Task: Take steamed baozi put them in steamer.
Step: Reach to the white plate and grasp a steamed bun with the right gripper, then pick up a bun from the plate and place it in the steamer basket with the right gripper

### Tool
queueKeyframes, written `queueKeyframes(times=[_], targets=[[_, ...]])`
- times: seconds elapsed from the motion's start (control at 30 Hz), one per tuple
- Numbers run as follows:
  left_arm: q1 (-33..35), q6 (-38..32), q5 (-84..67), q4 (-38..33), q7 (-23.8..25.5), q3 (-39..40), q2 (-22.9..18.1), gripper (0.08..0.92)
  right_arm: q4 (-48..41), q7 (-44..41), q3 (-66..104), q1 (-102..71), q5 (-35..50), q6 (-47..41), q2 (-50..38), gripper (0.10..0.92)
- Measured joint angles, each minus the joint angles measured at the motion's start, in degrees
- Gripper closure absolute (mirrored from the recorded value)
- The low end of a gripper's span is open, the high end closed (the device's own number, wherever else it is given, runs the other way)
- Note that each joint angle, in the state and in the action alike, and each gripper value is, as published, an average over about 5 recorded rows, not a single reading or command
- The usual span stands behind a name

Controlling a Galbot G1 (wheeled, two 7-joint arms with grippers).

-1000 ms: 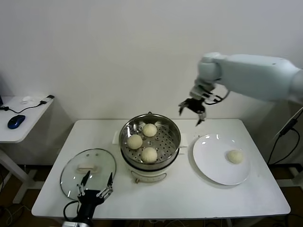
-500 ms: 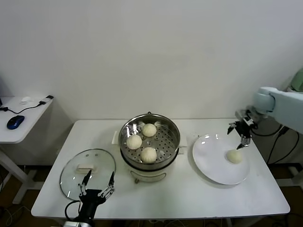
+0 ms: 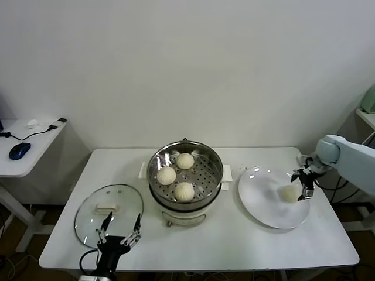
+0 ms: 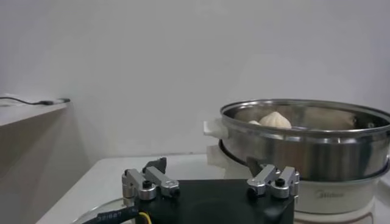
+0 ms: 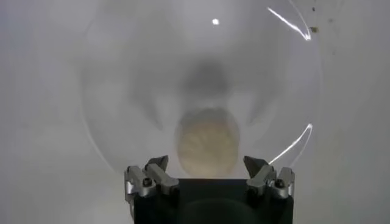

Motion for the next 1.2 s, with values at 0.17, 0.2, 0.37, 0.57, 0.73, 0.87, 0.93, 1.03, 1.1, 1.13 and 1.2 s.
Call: queueKeyframes(times=[0.17, 0.2, 0.37, 0.57, 0.73, 0.87, 0.93, 1.03, 1.1, 1.13, 1.2], targets=[[-0.1, 0.01, -0.12, 0.03, -0.08, -0.07, -0.01, 0.177, -2.21, 0.38, 2.78, -2.25, -0.86, -0.14, 1.48, 0.203], [-0.09, 0.01, -0.13, 0.02, -0.09, -0.07, -0.01, 0.177, -2.46, 0.35, 3.1, -2.53, -1.01, -0.19, 1.66, 0.205], [0.03, 0.06, -0.15, -0.25, -0.09, -0.06, -0.04, 0.177, -3.09, -0.19, 3.98, -3.33, -1.41, -0.3, 1.91, 0.247], [0.17, 0.15, 0.01, -0.62, -0.06, 0.28, -0.05, 0.177, -3.17, -0.94, 4.47, -3.34, -1.69, -0.34, 1.86, 0.354], [0.36, 0.33, 0.24, -0.93, -0.04, 0.56, -0.07, 0.177, -2.44, -1.65, 3.74, -2.06, -1.42, -0.37, 1.56, 0.39], [0.39, 0.59, 0.31, -1.25, 0.01, 0.74, -0.02, 0.177, -0.62, -2.24, 0.85, 1.77, 0.7, -0.69, 1.8, 0.394], [0.4, 0.73, 0.31, -1.42, 0.04, 0.83, 0.07, 0.177, 1.01, -2.49, -1.96, 5.21, 2.83, -1.01, 2.18, 0.397], [0.43, 0.86, 0.27, -1.57, 0.06, 0.99, 0.28, 0.177, 4.37, -2.95, -7.43, 11.95, 7.33, -1.75, 3.17, 0.397], [0.43, 0.91, 0.2, -1.6, 0.05, 1.15, 0.46, 0.177, 7.13, -3.2, -11.21, 17.06, 11.15, -2.5, 4.24, 0.397], [0.41, 0.93, 0.16, -1.61, 0.05, 1.24, 0.56, 0.177, 8.62, -3.28, -12.96, 19.71, 13.29, -2.96, 4.9, 0.398], [0.34, 0.94, 0.07, -1.63, 0.05, 1.42, 0.8, 0.177, 11.57, -3.3, -15.97, 24.71, 17.65, -3.99, 6.37, 0.398]])
